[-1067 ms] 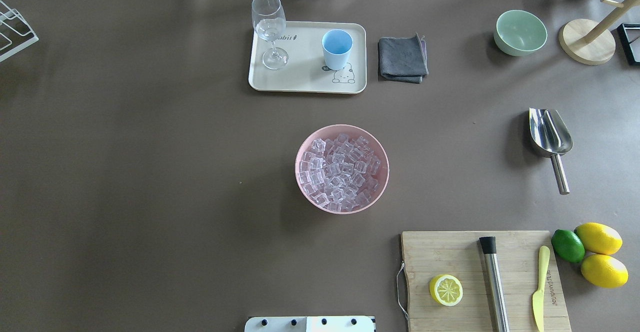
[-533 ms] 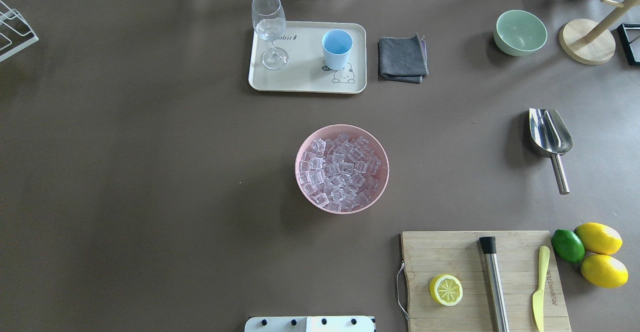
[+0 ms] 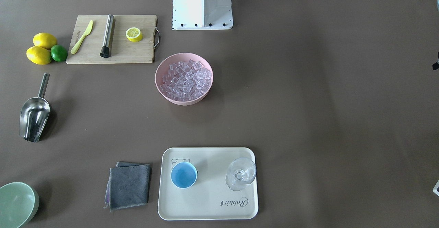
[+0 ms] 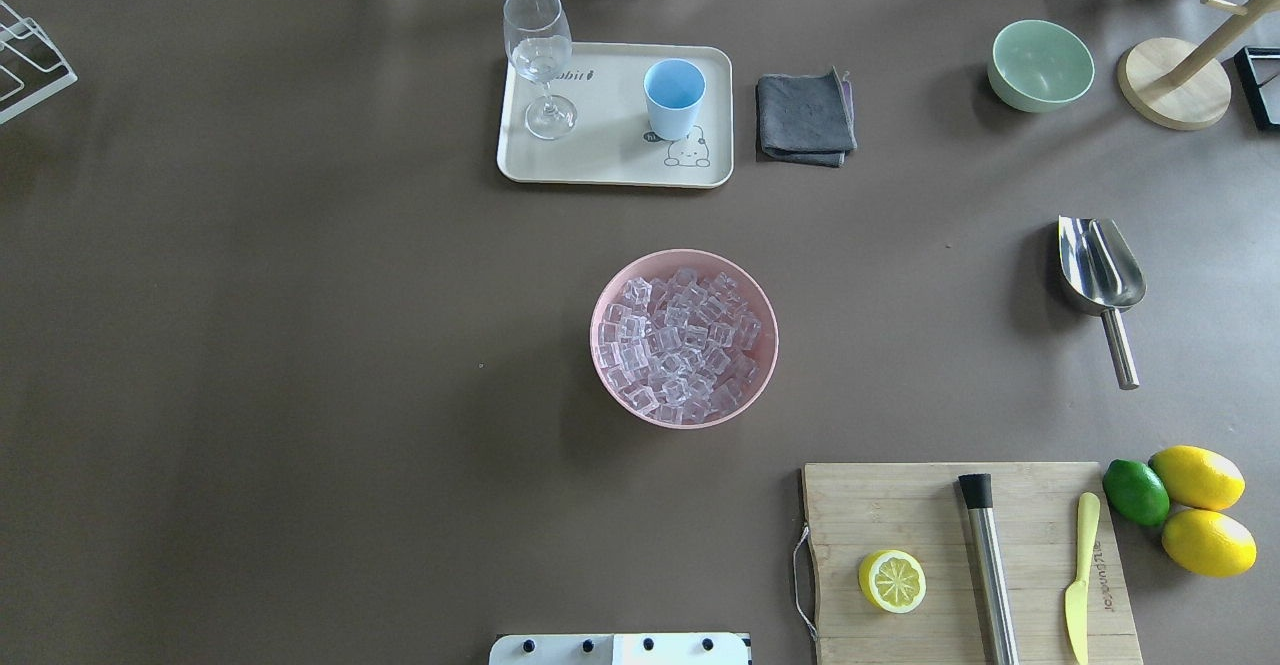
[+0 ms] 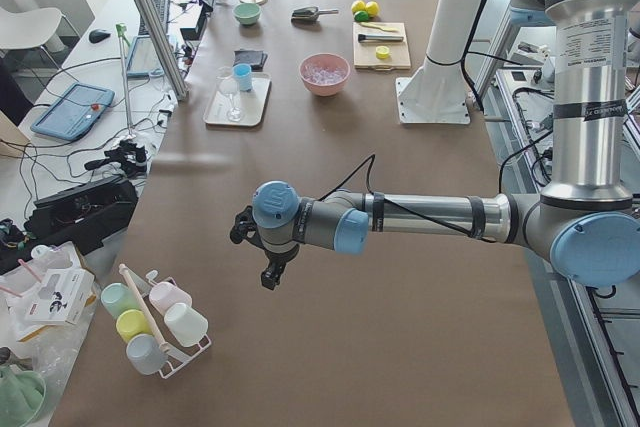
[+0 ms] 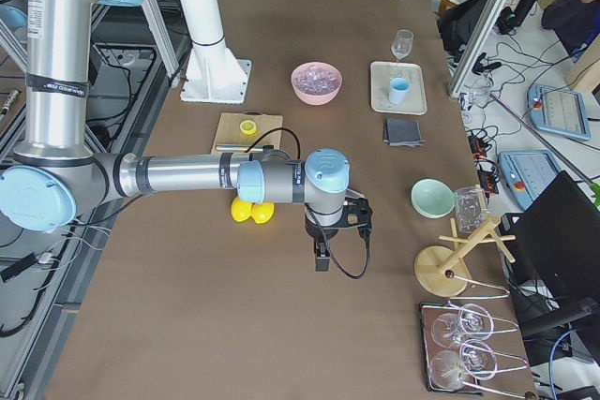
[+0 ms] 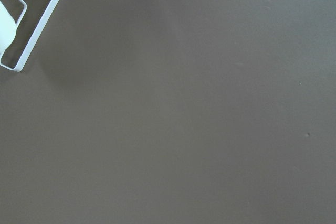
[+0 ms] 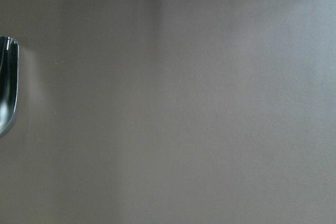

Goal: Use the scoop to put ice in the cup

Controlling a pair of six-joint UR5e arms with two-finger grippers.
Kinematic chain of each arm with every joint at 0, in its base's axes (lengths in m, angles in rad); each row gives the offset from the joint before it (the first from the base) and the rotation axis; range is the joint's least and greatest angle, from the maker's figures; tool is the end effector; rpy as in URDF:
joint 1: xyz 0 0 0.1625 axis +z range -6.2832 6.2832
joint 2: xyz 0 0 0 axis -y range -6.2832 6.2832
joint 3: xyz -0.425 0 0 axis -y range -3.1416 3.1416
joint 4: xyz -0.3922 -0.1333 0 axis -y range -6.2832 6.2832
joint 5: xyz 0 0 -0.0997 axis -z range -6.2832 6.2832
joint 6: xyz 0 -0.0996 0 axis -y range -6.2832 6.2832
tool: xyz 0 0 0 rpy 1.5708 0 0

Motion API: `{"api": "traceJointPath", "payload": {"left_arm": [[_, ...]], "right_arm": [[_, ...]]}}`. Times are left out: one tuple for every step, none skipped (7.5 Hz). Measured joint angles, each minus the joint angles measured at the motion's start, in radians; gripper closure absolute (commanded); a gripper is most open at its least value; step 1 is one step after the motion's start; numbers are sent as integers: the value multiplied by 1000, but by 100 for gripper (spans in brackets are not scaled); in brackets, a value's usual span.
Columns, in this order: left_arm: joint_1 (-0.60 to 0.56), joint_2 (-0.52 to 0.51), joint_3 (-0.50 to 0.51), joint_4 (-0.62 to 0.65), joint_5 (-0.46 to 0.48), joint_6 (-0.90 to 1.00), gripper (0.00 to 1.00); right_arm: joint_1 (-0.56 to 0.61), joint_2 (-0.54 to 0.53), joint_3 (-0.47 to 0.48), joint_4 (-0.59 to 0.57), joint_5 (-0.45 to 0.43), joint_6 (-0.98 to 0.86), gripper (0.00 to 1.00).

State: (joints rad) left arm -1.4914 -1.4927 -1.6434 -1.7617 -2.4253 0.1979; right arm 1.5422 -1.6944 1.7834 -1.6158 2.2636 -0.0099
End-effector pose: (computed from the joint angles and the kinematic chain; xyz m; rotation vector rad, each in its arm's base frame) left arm -0.0208 -0.4722 0.6343 0.2252 0.8443 0.3387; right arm 0.0570 -0.4430 0.6216 0.0358 -0.6931 -0.0522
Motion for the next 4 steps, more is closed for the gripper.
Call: {"api": "traceJointPath", "payload": {"left_arm": [[0, 14, 1, -1, 0, 0, 1], [-1, 22, -1, -2, -1, 0, 1], [-1, 24, -4, -3, -1, 0, 1], [0, 21, -9, -4, -1, 0, 1]], "right_arm": [[-3, 13, 5, -2, 0, 5, 0], [-5, 23, 7, -4, 3, 7, 0], [-8, 28, 10, -6, 7, 9, 0], [-12, 30, 16, -8, 12, 19, 0]]}}
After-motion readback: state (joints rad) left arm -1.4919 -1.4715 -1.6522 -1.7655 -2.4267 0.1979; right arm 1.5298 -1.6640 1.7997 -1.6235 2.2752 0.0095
